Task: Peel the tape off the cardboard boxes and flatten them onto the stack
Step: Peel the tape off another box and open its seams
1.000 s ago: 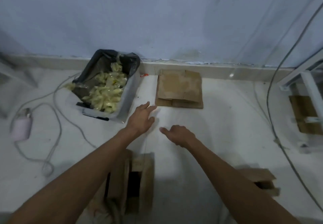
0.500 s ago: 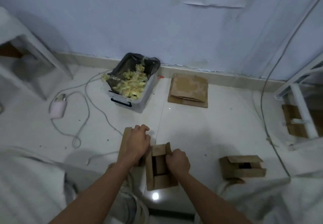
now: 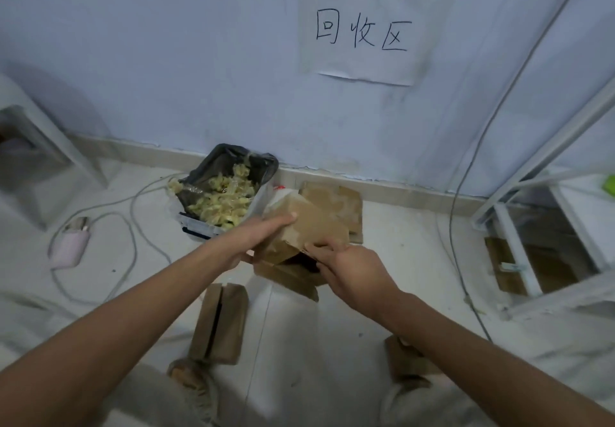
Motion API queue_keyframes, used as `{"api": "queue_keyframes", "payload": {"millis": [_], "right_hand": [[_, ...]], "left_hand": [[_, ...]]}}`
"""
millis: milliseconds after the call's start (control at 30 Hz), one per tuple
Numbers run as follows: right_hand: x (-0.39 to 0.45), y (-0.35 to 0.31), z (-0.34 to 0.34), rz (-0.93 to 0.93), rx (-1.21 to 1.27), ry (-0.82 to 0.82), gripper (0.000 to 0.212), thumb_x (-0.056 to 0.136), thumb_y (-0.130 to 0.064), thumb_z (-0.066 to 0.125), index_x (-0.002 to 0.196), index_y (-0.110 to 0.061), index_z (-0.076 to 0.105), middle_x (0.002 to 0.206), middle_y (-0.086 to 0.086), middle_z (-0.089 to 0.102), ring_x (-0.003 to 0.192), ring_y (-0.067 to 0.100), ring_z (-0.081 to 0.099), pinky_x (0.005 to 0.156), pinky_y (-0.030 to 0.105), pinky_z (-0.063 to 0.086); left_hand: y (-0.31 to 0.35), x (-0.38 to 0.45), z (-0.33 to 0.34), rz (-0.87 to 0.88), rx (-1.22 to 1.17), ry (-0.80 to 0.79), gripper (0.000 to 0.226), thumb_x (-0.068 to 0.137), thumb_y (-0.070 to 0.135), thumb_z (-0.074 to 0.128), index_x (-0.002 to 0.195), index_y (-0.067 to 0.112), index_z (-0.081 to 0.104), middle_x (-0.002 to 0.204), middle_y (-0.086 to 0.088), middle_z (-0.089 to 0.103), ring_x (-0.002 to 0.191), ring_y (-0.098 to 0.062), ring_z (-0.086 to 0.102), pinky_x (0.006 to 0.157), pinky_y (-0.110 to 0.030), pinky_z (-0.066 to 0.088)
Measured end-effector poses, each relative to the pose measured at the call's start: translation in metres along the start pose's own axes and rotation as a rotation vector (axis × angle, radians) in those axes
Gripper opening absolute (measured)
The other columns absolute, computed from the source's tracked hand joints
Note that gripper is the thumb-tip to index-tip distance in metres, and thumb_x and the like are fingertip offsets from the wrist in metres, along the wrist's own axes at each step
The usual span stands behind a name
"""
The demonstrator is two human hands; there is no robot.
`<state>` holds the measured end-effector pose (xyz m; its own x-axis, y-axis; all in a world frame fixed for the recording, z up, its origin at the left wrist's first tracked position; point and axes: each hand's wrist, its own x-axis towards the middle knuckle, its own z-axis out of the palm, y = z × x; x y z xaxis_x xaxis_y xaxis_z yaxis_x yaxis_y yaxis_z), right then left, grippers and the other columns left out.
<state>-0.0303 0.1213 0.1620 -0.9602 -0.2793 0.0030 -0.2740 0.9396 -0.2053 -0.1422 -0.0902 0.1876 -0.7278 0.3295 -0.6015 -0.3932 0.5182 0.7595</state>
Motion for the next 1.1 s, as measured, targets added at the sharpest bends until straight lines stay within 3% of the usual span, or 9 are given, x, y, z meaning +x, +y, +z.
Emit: {"api": "queue_keyframes", "payload": {"millis": [100, 200, 300, 367, 533, 800, 933, 1033, 1100], "right_hand": [[-0.015, -0.004, -0.006, -0.094, 0.039, 0.079, 0.041, 0.108, -0.043, 0.038, 0.147, -0.039, 0.052, 0.139, -0.008, 0.058, 0.093, 0.017, 0.068, 0.072, 0.035, 0.059], [-0.032, -0.003, -0.001, 0.067, 0.303, 0.268, 0.031, 0.110, -0.049, 0.042, 0.122, -0.040, 0.069, 0.110, -0.021, 0.064, 0.088, 0.004, 0.065, 0.069, 0.033, 0.058], [-0.042, 0.001, -0.002, 0.300, 0.503, 0.483, 0.024, 0.103, -0.056, 0.053, 0.107, -0.034, 0.063, 0.096, -0.023, 0.062, 0.089, 0.004, 0.066, 0.065, 0.031, 0.058], [-0.046, 0.001, -0.008, 0.347, 0.596, 0.526, 0.042, 0.093, -0.071, 0.057, 0.113, -0.035, 0.055, 0.099, -0.022, 0.061, 0.095, 0.005, 0.066, 0.065, 0.028, 0.058], [-0.048, -0.006, -0.003, 0.359, 0.514, 0.412, 0.051, 0.080, -0.079, 0.064, 0.111, -0.043, 0.046, 0.096, -0.024, 0.059, 0.089, 0.002, 0.065, 0.065, 0.022, 0.054], [-0.029, 0.004, 0.006, 0.254, 0.281, 0.297, 0.022, 0.094, -0.059, 0.065, 0.101, -0.039, 0.058, 0.087, -0.026, 0.059, 0.073, -0.002, 0.060, 0.067, 0.025, 0.057], [-0.027, 0.007, 0.019, 0.258, 0.231, 0.280, 0.028, 0.098, -0.054, 0.059, 0.120, -0.037, 0.055, 0.085, -0.022, 0.064, 0.070, 0.001, 0.062, 0.064, 0.025, 0.055], [-0.024, 0.010, 0.022, 0.211, 0.327, 0.169, 0.051, 0.102, -0.052, 0.050, 0.150, -0.043, 0.039, 0.091, -0.022, 0.059, 0.073, 0.002, 0.061, 0.068, 0.021, 0.054], [-0.023, 0.016, 0.024, 0.162, 0.385, 0.131, 0.051, 0.108, -0.045, 0.045, 0.158, -0.044, 0.034, 0.099, -0.016, 0.061, 0.078, 0.006, 0.063, 0.071, 0.026, 0.057]], "left_hand": [[0.005, -0.007, 0.002, 0.059, 0.000, 0.093, 0.084, 0.072, 0.064, 0.083, 0.138, 0.022, 0.050, 0.118, 0.000, 0.069, 0.100, -0.017, 0.069, 0.074, -0.031, 0.058], [-0.008, -0.024, 0.010, 0.146, 0.121, 0.255, 0.104, 0.063, 0.058, 0.091, 0.147, 0.028, 0.037, 0.126, 0.005, 0.060, 0.104, -0.014, 0.063, 0.078, -0.032, 0.060], [-0.018, -0.038, 0.031, 0.307, 0.543, 0.444, 0.120, 0.054, 0.073, 0.086, 0.151, 0.030, 0.030, 0.137, 0.008, 0.052, 0.119, -0.016, 0.054, 0.093, -0.038, 0.054], [-0.021, -0.044, 0.041, 0.452, 0.708, 0.504, 0.121, 0.052, 0.079, 0.081, 0.150, 0.030, 0.032, 0.140, 0.007, 0.051, 0.124, -0.016, 0.050, 0.105, -0.042, 0.047], [-0.042, -0.053, 0.055, 0.564, 0.782, 0.484, 0.119, 0.051, 0.088, 0.070, 0.149, 0.030, 0.036, 0.134, 0.010, 0.055, 0.121, -0.012, 0.051, 0.104, -0.034, 0.037], [-0.054, -0.039, 0.057, 0.557, 0.826, 0.483, 0.117, 0.054, 0.093, 0.056, 0.149, 0.027, 0.039, 0.131, 0.005, 0.058, 0.117, -0.018, 0.056, 0.102, -0.040, 0.044], [-0.066, -0.031, 0.060, 0.583, 0.873, 0.482, 0.114, 0.056, 0.090, 0.060, 0.147, 0.024, 0.042, 0.128, 0.002, 0.061, 0.113, -0.021, 0.059, 0.098, -0.043, 0.046], [-0.073, -0.027, 0.061, 0.606, 0.888, 0.446, 0.111, 0.057, 0.088, 0.059, 0.146, 0.024, 0.042, 0.130, 0.001, 0.061, 0.112, -0.022, 0.059, 0.097, -0.044, 0.046], [-0.076, -0.025, 0.061, 0.655, 0.903, 0.414, 0.110, 0.057, 0.087, 0.059, 0.145, 0.023, 0.043, 0.130, -0.001, 0.062, 0.111, -0.023, 0.061, 0.096, -0.043, 0.046]]}}
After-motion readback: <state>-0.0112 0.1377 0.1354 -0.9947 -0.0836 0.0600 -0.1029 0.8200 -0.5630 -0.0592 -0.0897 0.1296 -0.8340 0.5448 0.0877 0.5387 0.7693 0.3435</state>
